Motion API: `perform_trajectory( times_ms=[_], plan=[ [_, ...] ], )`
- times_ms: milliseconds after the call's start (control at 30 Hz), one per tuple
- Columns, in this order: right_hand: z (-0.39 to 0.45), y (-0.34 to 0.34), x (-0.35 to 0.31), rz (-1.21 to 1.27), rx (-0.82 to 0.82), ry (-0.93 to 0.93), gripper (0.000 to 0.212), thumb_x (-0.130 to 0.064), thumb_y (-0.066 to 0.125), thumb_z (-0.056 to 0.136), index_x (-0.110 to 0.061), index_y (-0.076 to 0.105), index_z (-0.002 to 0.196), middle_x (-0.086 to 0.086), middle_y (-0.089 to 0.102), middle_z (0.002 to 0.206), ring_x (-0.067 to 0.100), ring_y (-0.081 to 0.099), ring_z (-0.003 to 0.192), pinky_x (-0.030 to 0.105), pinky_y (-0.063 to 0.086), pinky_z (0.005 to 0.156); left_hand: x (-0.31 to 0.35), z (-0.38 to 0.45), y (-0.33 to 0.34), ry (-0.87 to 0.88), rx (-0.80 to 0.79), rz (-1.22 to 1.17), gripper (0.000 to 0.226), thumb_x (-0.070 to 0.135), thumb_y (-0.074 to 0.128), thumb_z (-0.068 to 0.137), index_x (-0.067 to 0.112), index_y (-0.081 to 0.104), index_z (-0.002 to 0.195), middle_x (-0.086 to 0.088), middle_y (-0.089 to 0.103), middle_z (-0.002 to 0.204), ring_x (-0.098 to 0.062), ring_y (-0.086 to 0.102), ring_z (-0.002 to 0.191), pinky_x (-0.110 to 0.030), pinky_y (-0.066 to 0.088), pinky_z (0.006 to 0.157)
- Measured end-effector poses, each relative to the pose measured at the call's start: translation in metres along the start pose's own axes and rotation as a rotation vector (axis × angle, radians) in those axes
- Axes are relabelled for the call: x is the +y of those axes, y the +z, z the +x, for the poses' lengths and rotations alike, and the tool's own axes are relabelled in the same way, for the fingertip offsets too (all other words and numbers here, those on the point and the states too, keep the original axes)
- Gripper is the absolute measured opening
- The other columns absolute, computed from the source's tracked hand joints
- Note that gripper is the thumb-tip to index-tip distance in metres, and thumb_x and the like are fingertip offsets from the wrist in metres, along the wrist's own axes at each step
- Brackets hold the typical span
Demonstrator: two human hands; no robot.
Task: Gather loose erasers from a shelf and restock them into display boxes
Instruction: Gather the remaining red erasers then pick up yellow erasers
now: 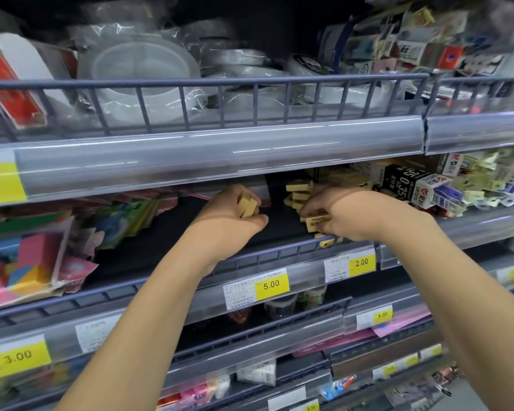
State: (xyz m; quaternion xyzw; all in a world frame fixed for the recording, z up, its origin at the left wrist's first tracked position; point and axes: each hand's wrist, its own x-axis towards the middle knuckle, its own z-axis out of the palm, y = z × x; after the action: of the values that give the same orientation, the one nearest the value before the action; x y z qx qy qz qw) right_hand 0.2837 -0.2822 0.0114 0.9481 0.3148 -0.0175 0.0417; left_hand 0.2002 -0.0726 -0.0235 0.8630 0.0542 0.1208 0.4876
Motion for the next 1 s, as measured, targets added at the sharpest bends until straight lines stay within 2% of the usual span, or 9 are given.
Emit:
perform_trajectory(
  times_ms=[133, 233, 333, 400, 533, 667, 833, 933, 1000],
  plan=[
    [0.006, -0.003, -0.006, -0.014, 0.011, -0.025, 0.037, -0.02, 0.064, 0.095, -0.033, 0.062, 0.129, -0.005, 0.054, 0.131, 0.02, 0.055, 0.106, 0.025, 0.048, 0.083, 0.0, -0.003, -0.002, -0.009, -0.022, -0.036, 0.012, 0.031, 0.068, 0.097, 0.038, 0.059, 0.102, 0.007, 0.064, 0.098, -0.001, 0.06, 0.049, -0.024, 0.053, 0.06],
    [0.004, -0.001, -0.006, 0.35, 0.17, -0.047, 0.028, -0.023, 0.075, 0.088, -0.034, 0.068, 0.113, -0.012, 0.061, 0.101, 0.012, 0.058, 0.088, 0.015, 0.044, 0.065, 0.002, -0.006, -0.004, -0.025, -0.032, -0.083, 0.019, 0.037, 0.071, 0.095, 0.04, 0.058, 0.108, 0.007, 0.062, 0.103, 0.002, 0.06, 0.049, -0.031, 0.057, 0.067],
    [-0.006, 0.004, -0.02, 1.111, 0.281, -0.156, 0.025, -0.008, 0.081, 0.082, -0.021, 0.072, 0.101, -0.004, 0.072, 0.085, 0.012, 0.068, 0.077, 0.015, 0.053, 0.065, 0.003, -0.01, -0.005, 0.0, -0.022, -0.121, 0.038, 0.046, 0.085, 0.082, 0.045, 0.056, 0.106, 0.007, 0.064, 0.106, -0.006, 0.063, 0.08, -0.027, 0.05, 0.073],
    [-0.007, 0.009, -0.032, 1.385, 0.306, -0.208, 0.024, 0.0, 0.079, 0.081, -0.013, 0.073, 0.101, 0.001, 0.073, 0.084, 0.011, 0.071, 0.075, 0.017, 0.056, 0.065, 0.004, -0.013, -0.005, 0.018, -0.027, -0.125, 0.049, 0.052, 0.09, 0.072, 0.047, 0.054, 0.104, 0.013, 0.066, 0.111, -0.002, 0.064, 0.096, -0.022, 0.051, 0.077],
    [0.0, 0.018, -0.049, 1.497, 0.33, -0.217, 0.021, -0.002, 0.078, 0.082, -0.015, 0.076, 0.098, 0.006, 0.076, 0.093, 0.016, 0.072, 0.086, 0.025, 0.059, 0.077, 0.005, -0.016, -0.005, 0.072, -0.045, -0.175, 0.051, 0.047, 0.092, 0.072, 0.046, 0.052, 0.104, 0.022, 0.068, 0.107, 0.016, 0.065, 0.089, -0.007, 0.049, 0.071],
    [0.001, 0.023, -0.054, 1.642, 0.302, -0.193, 0.019, -0.003, 0.078, 0.079, -0.016, 0.079, 0.094, 0.013, 0.077, 0.103, 0.022, 0.072, 0.094, 0.034, 0.059, 0.085, 0.006, -0.015, -0.005, 0.085, -0.069, -0.154, 0.049, 0.043, 0.087, 0.069, 0.047, 0.053, 0.104, 0.012, 0.073, 0.104, -0.001, 0.07, 0.082, -0.022, 0.054, 0.073],
    [-0.007, 0.019, -0.045, 1.424, 0.285, -0.227, 0.023, -0.004, 0.075, 0.086, -0.014, 0.077, 0.106, 0.007, 0.079, 0.097, 0.015, 0.073, 0.084, 0.026, 0.06, 0.073, 0.002, -0.01, -0.004, 0.053, -0.079, -0.185, 0.042, 0.007, 0.077, 0.077, 0.037, 0.061, 0.103, -0.001, 0.073, 0.098, -0.008, 0.071, 0.064, -0.036, 0.065, 0.067],
    [-0.008, 0.013, -0.019, 1.064, 0.475, -0.017, 0.021, -0.013, 0.077, 0.087, -0.02, 0.075, 0.106, 0.001, 0.078, 0.095, 0.006, 0.071, 0.083, 0.021, 0.056, 0.075, -0.001, -0.008, -0.005, 0.04, -0.07, -0.201, 0.043, -0.003, 0.077, 0.078, 0.033, 0.067, 0.097, 0.008, 0.074, 0.087, -0.003, 0.069, 0.066, -0.025, 0.059, 0.057],
    [-0.008, 0.01, 0.001, 0.723, 0.505, 0.14, 0.026, -0.027, 0.073, 0.091, -0.028, 0.071, 0.117, 0.002, 0.073, 0.104, 0.014, 0.071, 0.085, 0.021, 0.052, 0.074, -0.001, -0.008, -0.004, 0.039, -0.063, -0.198, 0.04, 0.001, 0.083, 0.078, 0.035, 0.068, 0.094, 0.011, 0.074, 0.081, -0.002, 0.068, 0.066, -0.021, 0.055, 0.054]
  ],
)
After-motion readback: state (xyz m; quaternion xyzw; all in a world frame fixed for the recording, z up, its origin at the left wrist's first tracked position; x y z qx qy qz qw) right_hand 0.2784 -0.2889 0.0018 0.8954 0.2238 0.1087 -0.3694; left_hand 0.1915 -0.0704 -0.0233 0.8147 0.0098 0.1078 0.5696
